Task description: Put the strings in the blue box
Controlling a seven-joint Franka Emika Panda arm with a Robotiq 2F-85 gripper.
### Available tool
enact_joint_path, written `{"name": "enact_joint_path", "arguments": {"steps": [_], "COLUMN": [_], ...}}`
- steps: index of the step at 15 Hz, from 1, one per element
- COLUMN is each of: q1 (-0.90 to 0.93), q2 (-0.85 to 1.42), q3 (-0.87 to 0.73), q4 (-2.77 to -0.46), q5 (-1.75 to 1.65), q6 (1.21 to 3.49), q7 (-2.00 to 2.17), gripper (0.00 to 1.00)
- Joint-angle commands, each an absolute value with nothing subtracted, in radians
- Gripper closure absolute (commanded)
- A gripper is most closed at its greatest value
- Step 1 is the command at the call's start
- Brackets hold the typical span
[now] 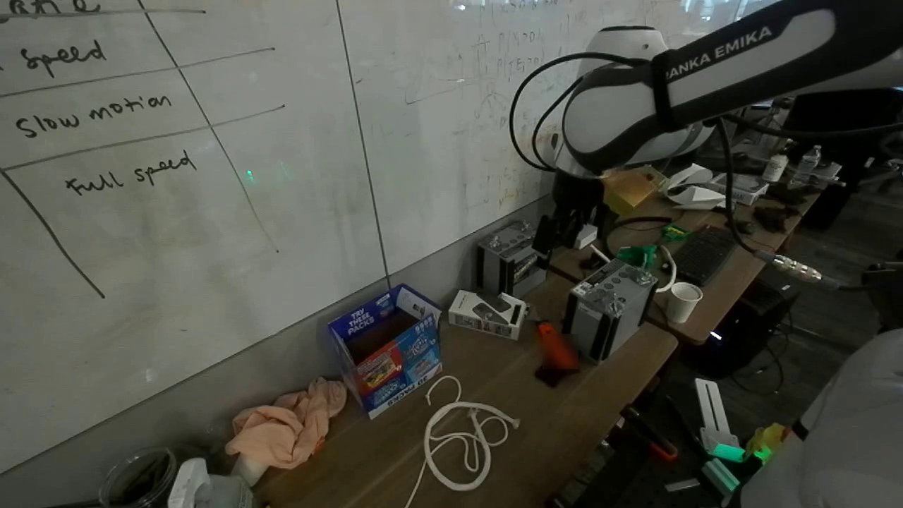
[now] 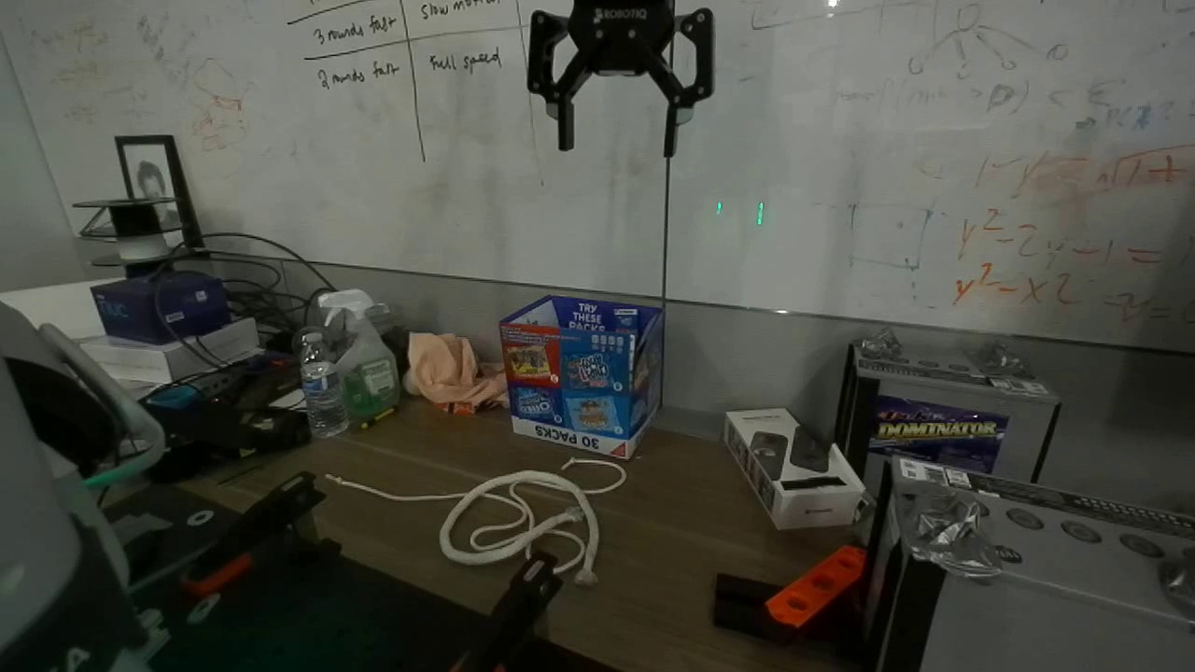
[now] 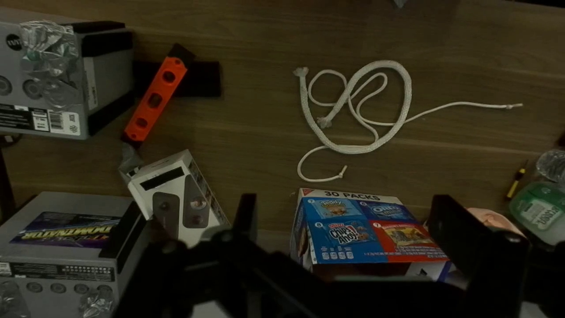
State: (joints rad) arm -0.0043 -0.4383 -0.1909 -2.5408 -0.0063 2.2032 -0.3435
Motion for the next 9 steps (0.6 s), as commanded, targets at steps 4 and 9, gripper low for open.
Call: {"name": "enact_joint_path", "arguments": {"steps": [4,9], "q1": [-0.002,0.023], "q2": [-0.422,-0.215], "q3": [-0.141,-0.108], "q4": [-2.695,-2.764], "q5": [-0.061,-0.064], "q6": [2.392,2.706], "q7": [-0.369,-0.353], "gripper": [0.00,0.00]}}
